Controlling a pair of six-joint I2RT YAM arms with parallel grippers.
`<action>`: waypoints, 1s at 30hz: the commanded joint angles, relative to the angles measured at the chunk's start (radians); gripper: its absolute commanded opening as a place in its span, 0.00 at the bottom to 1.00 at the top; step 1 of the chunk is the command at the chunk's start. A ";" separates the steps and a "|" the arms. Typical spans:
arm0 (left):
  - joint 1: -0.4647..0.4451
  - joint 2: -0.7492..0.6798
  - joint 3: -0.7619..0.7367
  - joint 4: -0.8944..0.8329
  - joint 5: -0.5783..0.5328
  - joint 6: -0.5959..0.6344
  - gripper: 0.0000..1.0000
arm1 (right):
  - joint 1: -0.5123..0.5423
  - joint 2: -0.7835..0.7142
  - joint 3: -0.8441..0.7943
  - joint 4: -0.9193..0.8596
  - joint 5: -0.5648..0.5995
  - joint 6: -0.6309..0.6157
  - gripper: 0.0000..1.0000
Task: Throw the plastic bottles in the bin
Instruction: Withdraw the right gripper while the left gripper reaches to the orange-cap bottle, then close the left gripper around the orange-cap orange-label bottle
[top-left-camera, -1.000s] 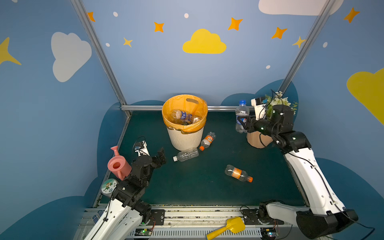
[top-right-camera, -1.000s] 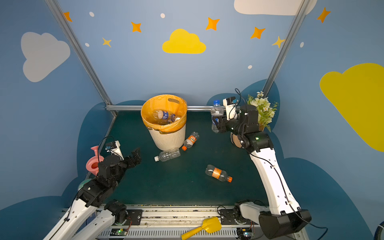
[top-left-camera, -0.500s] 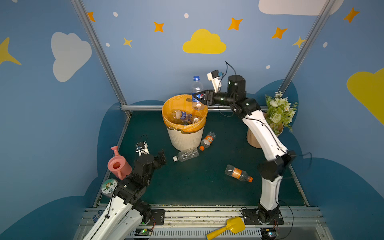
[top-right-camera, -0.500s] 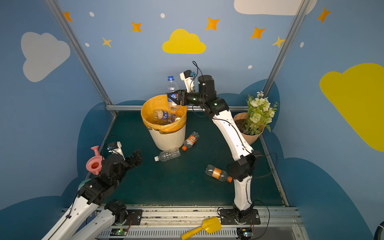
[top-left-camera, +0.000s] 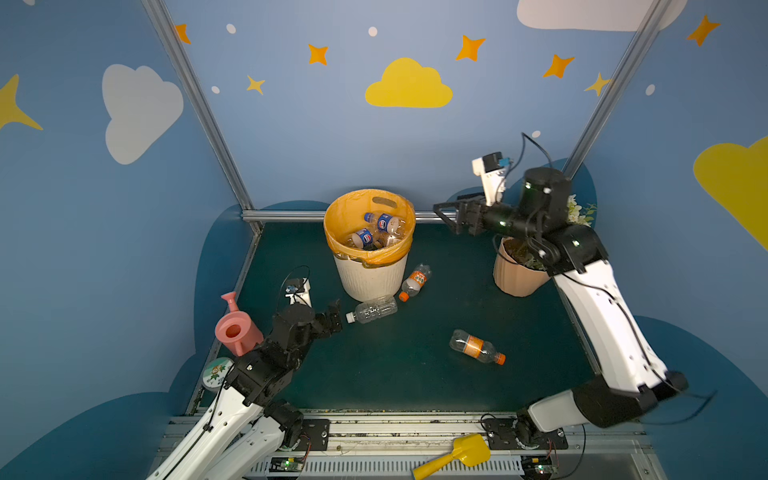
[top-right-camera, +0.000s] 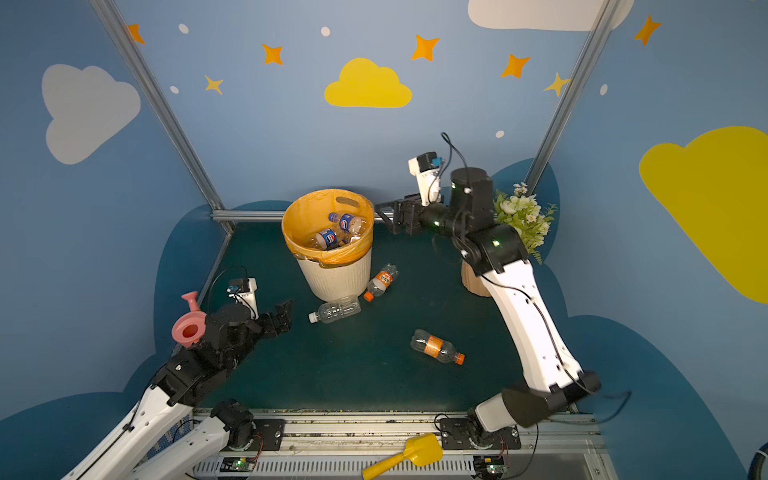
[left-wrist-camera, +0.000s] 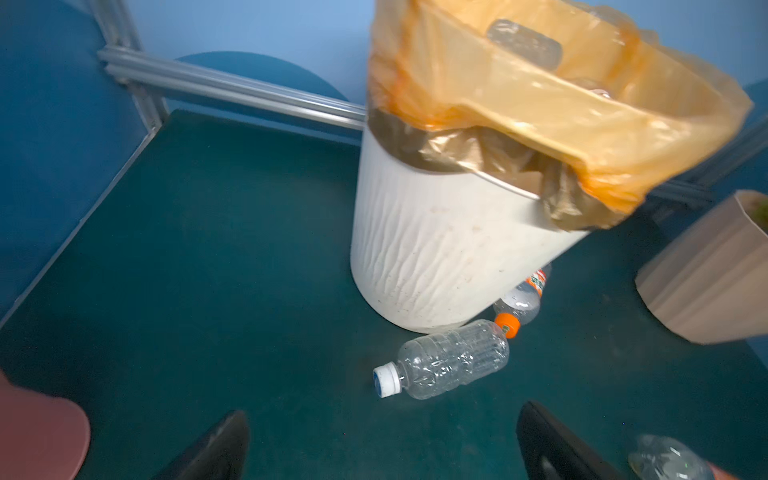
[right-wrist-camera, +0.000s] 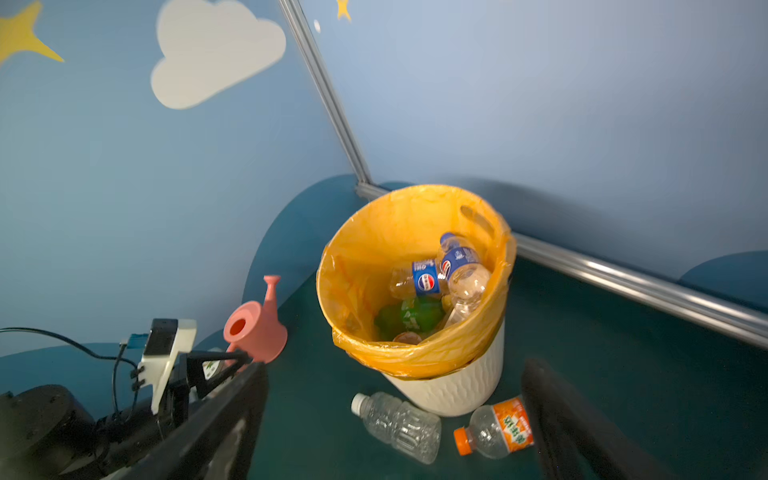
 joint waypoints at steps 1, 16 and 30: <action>-0.139 0.049 0.044 0.091 -0.096 0.150 1.00 | -0.099 -0.075 -0.221 0.087 0.061 0.026 0.93; -0.537 0.740 0.395 0.214 0.184 0.605 1.00 | -0.566 -0.421 -0.807 0.105 0.069 0.160 0.95; -0.570 1.272 0.768 0.076 0.362 0.810 1.00 | -0.843 -0.558 -0.993 0.092 -0.098 0.218 0.96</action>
